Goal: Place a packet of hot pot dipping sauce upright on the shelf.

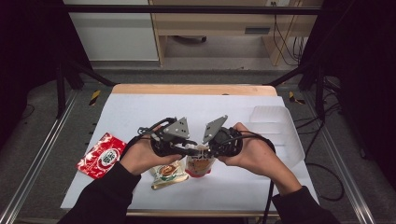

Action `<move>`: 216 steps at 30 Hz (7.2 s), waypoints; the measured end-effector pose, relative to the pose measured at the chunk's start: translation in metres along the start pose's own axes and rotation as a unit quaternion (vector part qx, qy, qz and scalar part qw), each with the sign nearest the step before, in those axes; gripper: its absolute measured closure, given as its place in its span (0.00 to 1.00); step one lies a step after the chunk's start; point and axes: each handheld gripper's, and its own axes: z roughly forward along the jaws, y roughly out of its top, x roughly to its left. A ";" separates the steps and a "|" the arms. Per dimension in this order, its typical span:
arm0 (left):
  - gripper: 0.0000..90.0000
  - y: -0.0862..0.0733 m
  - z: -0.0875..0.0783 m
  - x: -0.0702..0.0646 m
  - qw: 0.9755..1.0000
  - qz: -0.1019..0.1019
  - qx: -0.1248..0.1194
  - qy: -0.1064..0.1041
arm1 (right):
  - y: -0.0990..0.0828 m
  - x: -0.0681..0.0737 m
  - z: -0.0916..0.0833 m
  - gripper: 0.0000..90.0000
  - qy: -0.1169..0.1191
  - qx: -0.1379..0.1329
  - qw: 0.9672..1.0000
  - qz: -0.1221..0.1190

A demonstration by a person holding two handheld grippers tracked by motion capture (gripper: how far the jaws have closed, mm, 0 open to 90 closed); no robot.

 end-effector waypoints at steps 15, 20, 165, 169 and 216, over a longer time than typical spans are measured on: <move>0.55 -0.003 0.000 0.002 0.999 -0.021 -0.037 0.021 | -0.003 -0.011 -0.007 0.97 -0.020 0.036 0.999 0.006; 0.40 -0.012 -0.004 0.000 0.998 -0.029 -0.040 0.041 | -0.011 -0.019 -0.011 0.97 -0.030 0.041 0.999 0.015; 0.08 -0.211 -0.032 0.004 0.933 -0.239 -0.083 0.257 | -0.169 -0.174 -0.043 0.97 -0.235 -0.012 0.967 0.101; 0.08 -0.211 -0.032 0.004 0.933 -0.239 -0.083 0.256 | -0.170 -0.174 -0.040 0.97 -0.229 -0.014 0.967 0.106; 0.08 -0.212 -0.029 0.005 0.935 -0.238 -0.077 0.251 | -0.176 -0.177 -0.020 0.68 -0.227 -0.007 0.959 0.170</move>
